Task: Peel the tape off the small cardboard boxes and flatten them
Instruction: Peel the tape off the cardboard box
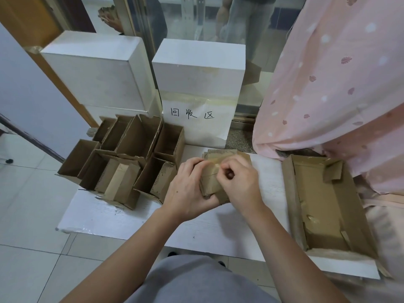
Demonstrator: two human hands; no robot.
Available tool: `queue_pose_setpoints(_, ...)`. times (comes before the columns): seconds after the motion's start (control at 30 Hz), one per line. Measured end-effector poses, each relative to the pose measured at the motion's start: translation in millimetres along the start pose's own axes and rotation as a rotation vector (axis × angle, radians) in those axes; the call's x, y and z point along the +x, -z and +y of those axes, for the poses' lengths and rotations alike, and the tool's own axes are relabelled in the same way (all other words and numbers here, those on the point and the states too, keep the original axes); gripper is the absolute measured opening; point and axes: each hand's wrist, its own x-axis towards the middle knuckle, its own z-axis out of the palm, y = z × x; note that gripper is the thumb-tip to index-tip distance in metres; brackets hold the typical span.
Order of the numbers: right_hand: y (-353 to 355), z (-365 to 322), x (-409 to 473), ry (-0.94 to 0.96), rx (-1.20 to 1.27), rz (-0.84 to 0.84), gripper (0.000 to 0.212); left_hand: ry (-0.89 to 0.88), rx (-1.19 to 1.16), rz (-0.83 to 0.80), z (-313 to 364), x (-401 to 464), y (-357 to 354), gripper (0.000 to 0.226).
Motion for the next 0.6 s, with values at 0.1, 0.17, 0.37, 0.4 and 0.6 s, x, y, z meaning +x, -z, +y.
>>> queue_pose_setpoints(0.1,-3,-2,-8,0.004,0.07,-0.131,0.01,-0.004,-0.003,0.003,-3,-2,-1,0.085)
queue_pose_setpoints(0.17,-4,1,-12,-0.028,0.073,-0.167,0.014,0.01,-0.003,0.011,-4,-4,-2,0.084)
queue_pose_setpoints(0.37,-5,11,-15,-0.184,-0.032,-0.042,0.014,0.013,0.028,0.015,-3,-9,-6,0.086)
queue_pose_setpoints(0.4,-7,11,-17,-0.164,-0.045,-0.04,0.011,0.01,0.031,0.016,-3,-10,-6,0.086)
queue_pose_setpoints(0.6,-11,7,-20,-0.103,-0.141,-0.06,0.017,0.035,-0.044,-0.087,-5,-13,-8,0.088)
